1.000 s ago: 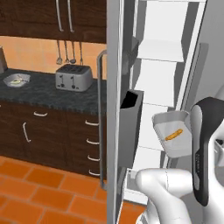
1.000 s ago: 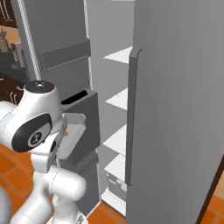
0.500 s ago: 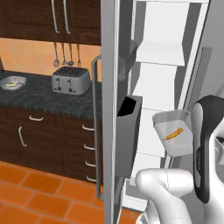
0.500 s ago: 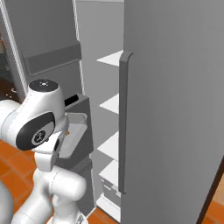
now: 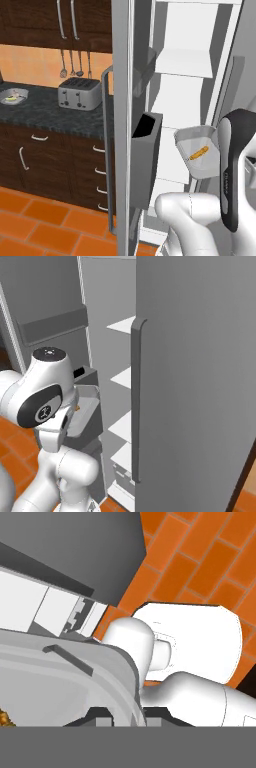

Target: Take the meat container that has the shrimp and place it on the second highest rack of the freezer. Then take the vegetable container that has the lemon wedge and garlic and place it on the highest rack of the freezer.

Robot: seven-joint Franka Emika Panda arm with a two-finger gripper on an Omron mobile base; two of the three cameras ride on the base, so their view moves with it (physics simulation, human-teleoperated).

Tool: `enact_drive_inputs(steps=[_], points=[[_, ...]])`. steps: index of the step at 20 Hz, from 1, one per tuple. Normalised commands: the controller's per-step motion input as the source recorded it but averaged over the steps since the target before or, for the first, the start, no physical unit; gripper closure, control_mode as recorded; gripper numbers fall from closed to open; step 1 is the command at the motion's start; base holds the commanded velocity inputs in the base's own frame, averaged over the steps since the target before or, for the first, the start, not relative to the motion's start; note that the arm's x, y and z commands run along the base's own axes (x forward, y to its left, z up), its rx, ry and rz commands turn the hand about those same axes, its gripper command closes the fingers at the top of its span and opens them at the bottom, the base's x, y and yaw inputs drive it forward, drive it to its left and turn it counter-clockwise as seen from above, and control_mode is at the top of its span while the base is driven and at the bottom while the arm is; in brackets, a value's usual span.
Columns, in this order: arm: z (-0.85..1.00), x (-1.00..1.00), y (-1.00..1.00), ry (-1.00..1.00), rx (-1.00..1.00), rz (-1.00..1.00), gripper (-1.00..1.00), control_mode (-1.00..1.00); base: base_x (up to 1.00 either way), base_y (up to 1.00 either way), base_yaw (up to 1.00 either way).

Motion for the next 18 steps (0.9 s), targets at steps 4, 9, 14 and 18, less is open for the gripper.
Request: enact_drive_inputs(steps=[4, 9, 14, 18], points=[[0.0, 0.0, 0.0, 0.0, 0.0, 0.0, 1.0, 1.0, 0.7, 0.0, 0.0], [0.0, 0.25, -0.01, 0.0, 0.0, -0.03, 1.0, -1.0, 0.41, 0.0, 0.0], [0.0, 0.83, -0.04, -0.04, 0.0, -0.25, 1.0, -1.0, 0.0, 0.0, 0.0], [-0.09, 0.99, -0.16, -0.06, 0.0, -0.1, 1.0, -1.0, 0.0, 0.0, 0.0]])
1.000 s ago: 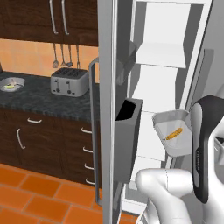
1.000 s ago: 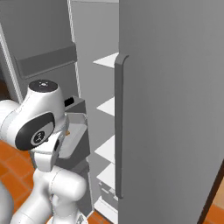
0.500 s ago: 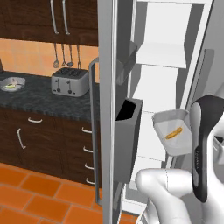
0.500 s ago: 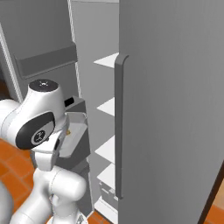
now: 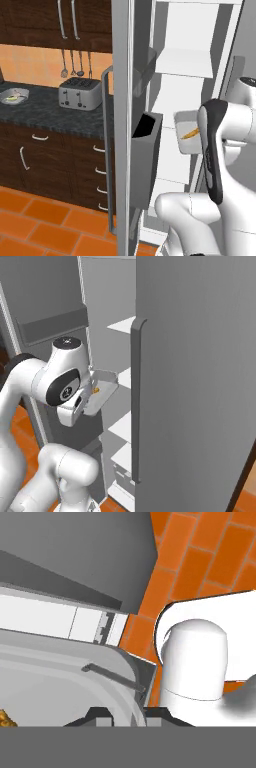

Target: Take the meat container that has the shrimp and place it on the second highest rack of the freezer. Then take the vegetable container that has the lemon wedge and garlic and place it on the highest rack of the freezer.

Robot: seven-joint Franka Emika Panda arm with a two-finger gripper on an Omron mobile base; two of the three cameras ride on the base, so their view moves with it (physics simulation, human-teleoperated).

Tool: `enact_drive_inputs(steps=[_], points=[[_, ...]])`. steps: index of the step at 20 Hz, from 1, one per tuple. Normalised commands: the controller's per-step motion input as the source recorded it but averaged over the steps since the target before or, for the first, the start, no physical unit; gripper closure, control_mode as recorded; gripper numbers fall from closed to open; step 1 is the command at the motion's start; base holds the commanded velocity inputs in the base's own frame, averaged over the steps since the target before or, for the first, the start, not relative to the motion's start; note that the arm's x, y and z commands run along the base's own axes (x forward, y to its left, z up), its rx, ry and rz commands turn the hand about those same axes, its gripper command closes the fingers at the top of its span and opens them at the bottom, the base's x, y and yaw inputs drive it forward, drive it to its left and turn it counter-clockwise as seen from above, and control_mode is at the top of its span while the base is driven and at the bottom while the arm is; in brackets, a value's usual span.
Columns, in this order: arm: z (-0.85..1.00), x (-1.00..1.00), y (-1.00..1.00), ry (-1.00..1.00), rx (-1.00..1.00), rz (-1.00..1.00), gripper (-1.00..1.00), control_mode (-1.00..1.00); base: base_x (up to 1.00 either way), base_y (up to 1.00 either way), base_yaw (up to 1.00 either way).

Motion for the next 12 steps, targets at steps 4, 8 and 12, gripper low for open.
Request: enact_drive_inputs(steps=[4, 8, 12], points=[[-0.31, 0.85, -0.25, -0.1, 0.0, 0.0, 1.0, -1.0, 0.0, 0.0, 0.0], [-0.4, 0.58, -0.53, -0.07, 0.0, -0.11, 1.0, -1.0, 0.0, 0.0, 0.0], [-0.46, 0.52, -0.39, -0.06, -0.02, -0.17, 1.0, -1.0, 0.0, 0.0, 0.0]])
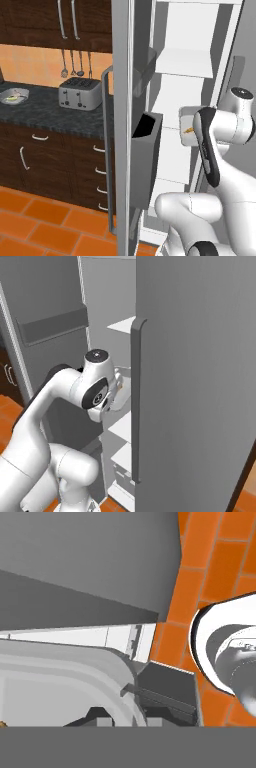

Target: Take the meat container that has the shrimp and place it on the second highest rack of the freezer. Then take the vegetable container that has the lemon wedge and garlic and place it on the highest rack of the freezer.

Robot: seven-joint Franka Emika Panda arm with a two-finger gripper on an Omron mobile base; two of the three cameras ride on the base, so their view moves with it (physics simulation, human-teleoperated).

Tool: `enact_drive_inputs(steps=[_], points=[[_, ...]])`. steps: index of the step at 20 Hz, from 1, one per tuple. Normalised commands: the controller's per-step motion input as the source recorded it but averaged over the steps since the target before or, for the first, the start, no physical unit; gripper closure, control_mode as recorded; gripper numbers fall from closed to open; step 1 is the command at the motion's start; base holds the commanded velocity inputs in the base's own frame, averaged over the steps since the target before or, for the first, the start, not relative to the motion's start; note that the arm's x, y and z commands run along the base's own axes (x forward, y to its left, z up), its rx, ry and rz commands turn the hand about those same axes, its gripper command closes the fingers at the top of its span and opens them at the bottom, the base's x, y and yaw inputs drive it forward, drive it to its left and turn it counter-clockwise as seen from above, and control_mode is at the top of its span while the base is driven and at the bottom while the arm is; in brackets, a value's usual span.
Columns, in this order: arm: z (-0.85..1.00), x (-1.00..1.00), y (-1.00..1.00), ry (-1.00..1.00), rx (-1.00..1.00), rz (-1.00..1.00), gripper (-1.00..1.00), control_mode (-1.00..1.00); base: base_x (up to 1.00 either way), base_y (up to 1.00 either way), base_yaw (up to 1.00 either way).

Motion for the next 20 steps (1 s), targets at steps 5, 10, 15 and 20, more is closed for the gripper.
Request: enact_drive_inputs(steps=[5, 10, 15, 20], points=[[-0.13, 0.48, 0.0, -0.05, 0.0, 0.0, 1.0, -1.0, 0.0, 0.0, 0.0], [0.0, 0.57, 0.0, 0.0, 0.0, -0.05, 1.0, -1.0, 0.0, 0.0, 0.0], [0.0, 0.63, -0.07, 0.0, 0.0, -0.05, 1.0, -1.0, 0.0, 0.0, 0.0], [0.01, 0.57, -0.16, 0.0, 0.0, 0.0, 1.0, -1.0, 0.0, 0.0, 0.0]])
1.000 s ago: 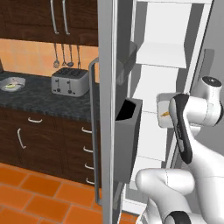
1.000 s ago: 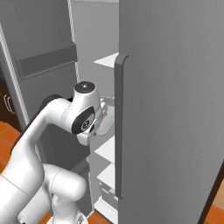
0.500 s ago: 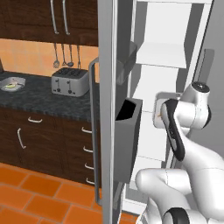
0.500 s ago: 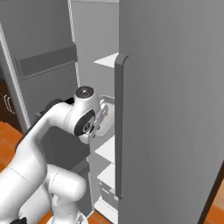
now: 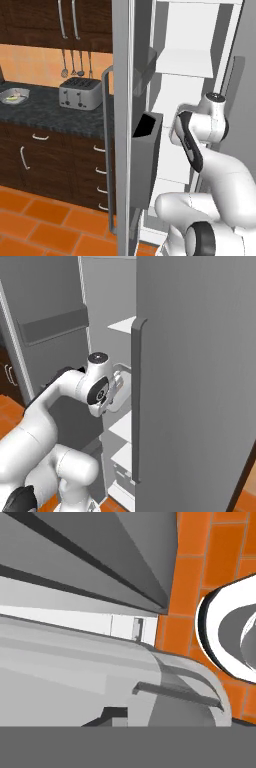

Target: Take the meat container that has the shrimp and place it on the second highest rack of the freezer. Then take the vegetable container that has the lemon wedge and garlic and place it on the highest rack of the freezer.

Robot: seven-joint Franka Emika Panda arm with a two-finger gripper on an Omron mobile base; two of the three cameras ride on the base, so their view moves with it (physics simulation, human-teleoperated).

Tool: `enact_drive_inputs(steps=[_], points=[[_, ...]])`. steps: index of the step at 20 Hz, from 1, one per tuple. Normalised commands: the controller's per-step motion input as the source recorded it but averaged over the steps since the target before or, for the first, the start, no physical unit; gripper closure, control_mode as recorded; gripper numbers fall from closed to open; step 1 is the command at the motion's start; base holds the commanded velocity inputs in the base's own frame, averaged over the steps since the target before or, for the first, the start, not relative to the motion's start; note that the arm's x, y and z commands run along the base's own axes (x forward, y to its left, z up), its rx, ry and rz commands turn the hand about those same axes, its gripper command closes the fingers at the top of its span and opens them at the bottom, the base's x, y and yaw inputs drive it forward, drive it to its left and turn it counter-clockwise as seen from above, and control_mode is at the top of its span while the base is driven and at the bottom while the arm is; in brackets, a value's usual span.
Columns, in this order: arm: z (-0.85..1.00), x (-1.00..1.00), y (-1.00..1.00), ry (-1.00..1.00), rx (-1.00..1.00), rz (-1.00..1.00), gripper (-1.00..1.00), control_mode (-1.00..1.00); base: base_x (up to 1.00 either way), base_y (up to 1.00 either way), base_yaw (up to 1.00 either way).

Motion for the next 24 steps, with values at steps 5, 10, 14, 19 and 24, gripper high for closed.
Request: enact_drive_inputs(steps=[5, 10, 14, 19, 24], points=[[0.0, 0.7, -0.21, 0.0, 0.0, 0.0, 1.0, -1.0, 0.0, 0.0, 0.0], [0.0, 0.31, -0.17, -0.06, 0.0, 0.01, 1.0, -1.0, 0.0, 0.0, 0.0], [0.0, -0.16, 0.0, -0.13, -0.02, 0.07, 1.0, -1.0, 0.0, 0.0, 0.0], [0.0, -0.3, 0.05, -0.1, -0.03, 0.03, 1.0, -1.0, 0.0, 0.0, 0.0], [0.03, 0.19, 0.0, -0.12, 0.0, 0.07, 1.0, -1.0, 0.0, 0.0, 0.0]])
